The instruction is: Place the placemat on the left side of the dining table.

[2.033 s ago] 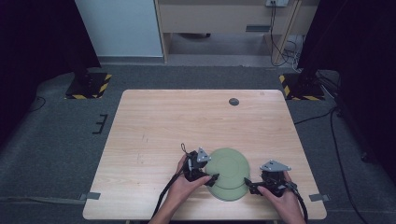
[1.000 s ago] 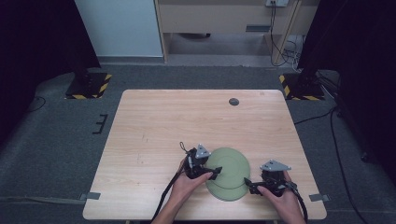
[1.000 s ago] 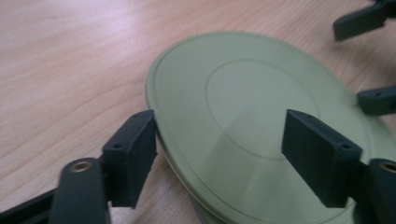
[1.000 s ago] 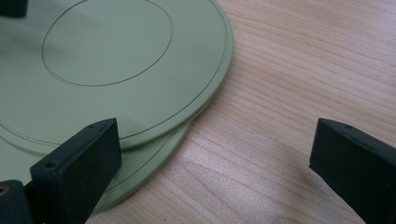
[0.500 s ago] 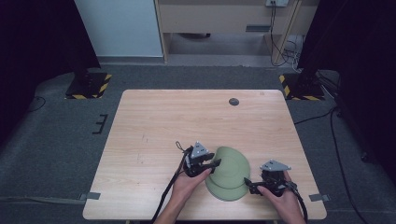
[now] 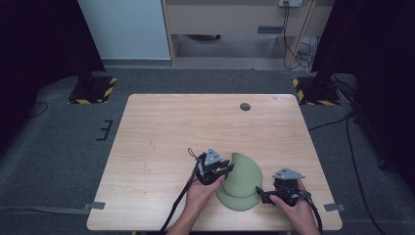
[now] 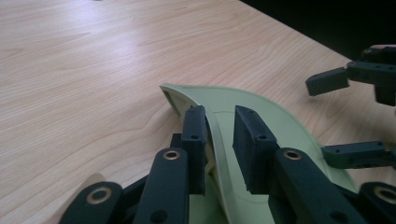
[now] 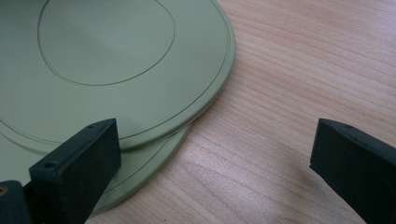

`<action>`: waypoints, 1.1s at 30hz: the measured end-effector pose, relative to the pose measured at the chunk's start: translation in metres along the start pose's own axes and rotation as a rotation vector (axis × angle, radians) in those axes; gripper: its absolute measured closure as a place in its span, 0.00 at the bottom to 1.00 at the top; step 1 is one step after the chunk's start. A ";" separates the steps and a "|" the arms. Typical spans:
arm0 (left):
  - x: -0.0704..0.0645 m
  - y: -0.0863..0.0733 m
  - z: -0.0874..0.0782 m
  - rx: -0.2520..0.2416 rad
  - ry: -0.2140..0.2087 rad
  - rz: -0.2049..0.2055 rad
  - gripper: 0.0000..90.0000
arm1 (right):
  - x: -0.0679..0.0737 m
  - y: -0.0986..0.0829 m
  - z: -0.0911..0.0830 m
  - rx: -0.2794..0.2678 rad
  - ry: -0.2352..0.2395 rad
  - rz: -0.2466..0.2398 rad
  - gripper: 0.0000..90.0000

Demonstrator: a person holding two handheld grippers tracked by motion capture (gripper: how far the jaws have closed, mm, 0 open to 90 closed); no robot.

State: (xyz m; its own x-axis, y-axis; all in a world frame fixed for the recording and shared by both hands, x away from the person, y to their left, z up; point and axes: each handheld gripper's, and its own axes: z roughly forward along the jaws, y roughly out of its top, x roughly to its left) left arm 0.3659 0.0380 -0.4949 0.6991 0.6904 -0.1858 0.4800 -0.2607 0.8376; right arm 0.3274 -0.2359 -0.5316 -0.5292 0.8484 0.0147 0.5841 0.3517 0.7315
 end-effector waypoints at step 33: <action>0.003 0.001 0.007 0.036 0.019 -0.009 0.88 | 0.001 0.000 0.001 -0.003 0.001 -0.002 0.03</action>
State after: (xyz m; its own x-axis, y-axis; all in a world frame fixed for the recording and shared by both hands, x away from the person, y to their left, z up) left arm 0.3727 0.0351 -0.4984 0.6847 0.7054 -0.1834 0.5054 -0.2783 0.8168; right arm 0.3276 -0.2349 -0.5317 -0.5306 0.8475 0.0139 0.5813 0.3519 0.7337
